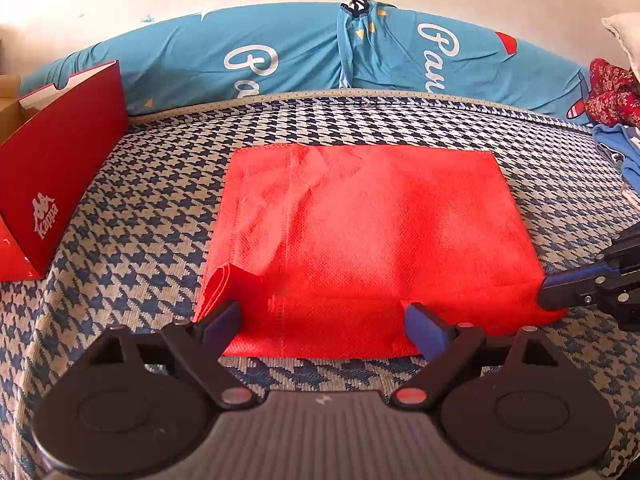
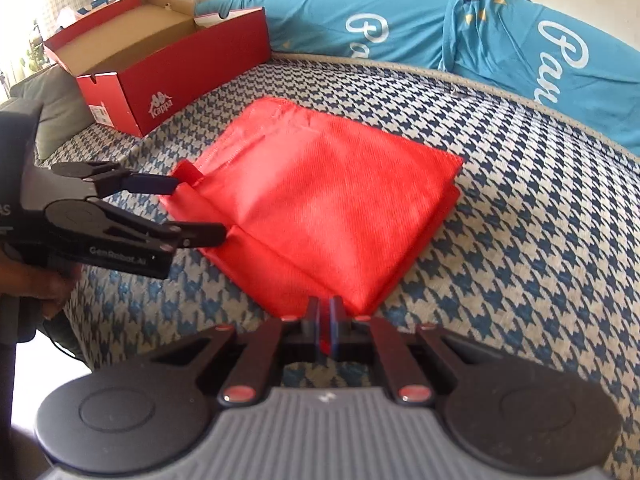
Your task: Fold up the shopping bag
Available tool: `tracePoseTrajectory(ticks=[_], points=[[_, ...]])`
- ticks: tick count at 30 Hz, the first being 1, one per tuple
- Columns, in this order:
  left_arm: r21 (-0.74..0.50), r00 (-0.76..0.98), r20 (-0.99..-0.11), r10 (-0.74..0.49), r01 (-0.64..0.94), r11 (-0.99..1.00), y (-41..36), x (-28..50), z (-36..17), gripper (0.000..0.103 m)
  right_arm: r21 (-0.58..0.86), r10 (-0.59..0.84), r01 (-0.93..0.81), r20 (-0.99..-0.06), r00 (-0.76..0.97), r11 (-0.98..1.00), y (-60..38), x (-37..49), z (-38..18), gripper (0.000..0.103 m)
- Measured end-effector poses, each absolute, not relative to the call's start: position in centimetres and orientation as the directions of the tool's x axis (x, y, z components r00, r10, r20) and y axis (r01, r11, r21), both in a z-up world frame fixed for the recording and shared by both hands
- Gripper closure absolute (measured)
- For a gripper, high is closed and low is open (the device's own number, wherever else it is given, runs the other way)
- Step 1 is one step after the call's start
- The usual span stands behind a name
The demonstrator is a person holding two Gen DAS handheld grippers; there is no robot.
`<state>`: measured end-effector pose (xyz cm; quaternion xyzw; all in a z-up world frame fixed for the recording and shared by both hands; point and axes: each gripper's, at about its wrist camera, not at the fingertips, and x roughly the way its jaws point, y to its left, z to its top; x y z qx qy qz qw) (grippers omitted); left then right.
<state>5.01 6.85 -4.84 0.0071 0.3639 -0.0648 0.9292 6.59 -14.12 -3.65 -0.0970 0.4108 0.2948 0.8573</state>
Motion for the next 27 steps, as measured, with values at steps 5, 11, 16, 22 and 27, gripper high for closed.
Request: tracePoseTrajectory(ticks=[5, 11, 16, 22, 27], points=[[-0.027, 0.727, -0.676, -0.116, 0.133, 0.991, 6.8, 5.0, -4.9, 0.014, -0.026, 0.378, -0.61, -0.763, 0.524, 0.792, -12.9, 5.7, -3.7, 0.101], [-0.02, 0.73, -0.674, -0.107, 0.127, 0.992, 6.6, 4.9, -4.9, 0.013, -0.213, 0.327, -0.657, -0.732, 0.598, 0.723, -11.2, 3.5, -3.4, 0.098], [-0.021, 0.731, -0.675, -0.105, 0.122, 0.992, 6.6, 4.7, -5.1, 0.013, -0.262, 0.346, -0.675, -0.699, 0.626, 0.69, -10.4, 2.7, -3.0, 0.097], [-0.014, 0.73, -0.676, -0.102, 0.126, 0.992, 6.4, 4.9, -4.8, 0.013, -0.216, 0.372, -0.687, -0.709, 0.599, 0.694, -10.0, 3.2, -3.0, 0.096], [-0.019, 0.729, -0.676, -0.109, 0.131, 0.991, 6.4, 4.8, -4.8, 0.013, -0.135, 0.378, -0.665, -0.732, 0.567, 0.735, -10.4, 4.2, -3.4, 0.096]])
